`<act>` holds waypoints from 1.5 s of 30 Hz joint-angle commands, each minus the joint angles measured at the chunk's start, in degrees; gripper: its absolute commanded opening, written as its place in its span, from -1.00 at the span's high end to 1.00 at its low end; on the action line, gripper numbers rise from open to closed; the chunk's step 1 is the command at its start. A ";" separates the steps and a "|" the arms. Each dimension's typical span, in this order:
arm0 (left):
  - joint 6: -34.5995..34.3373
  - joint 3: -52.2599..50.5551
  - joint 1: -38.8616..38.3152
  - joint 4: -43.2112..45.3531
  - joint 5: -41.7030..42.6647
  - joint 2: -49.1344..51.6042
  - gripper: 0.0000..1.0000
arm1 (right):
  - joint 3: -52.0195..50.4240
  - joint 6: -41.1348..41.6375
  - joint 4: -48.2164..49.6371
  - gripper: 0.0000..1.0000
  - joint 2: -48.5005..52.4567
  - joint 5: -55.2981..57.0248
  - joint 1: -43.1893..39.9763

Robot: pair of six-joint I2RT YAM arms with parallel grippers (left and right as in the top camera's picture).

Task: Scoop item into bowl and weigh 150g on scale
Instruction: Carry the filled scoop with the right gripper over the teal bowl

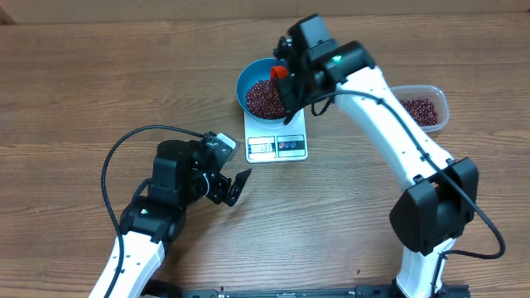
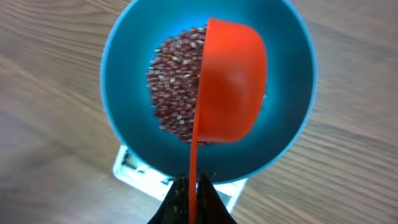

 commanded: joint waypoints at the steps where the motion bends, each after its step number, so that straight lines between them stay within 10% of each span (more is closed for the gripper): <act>1: -0.61 0.02 0.20 0.09 -0.11 0.39 -0.99 | 1.90 0.20 0.17 0.93 0.11 16.39 3.41; 17: -0.61 0.02 0.20 0.09 -0.13 0.39 -0.99 | 1.90 0.20 0.39 0.93 0.11 35.21 10.56; 45: -0.61 0.02 0.20 0.09 -0.13 0.39 -0.99 | 1.90 0.17 -7.17 0.93 -12.28 -6.49 -23.08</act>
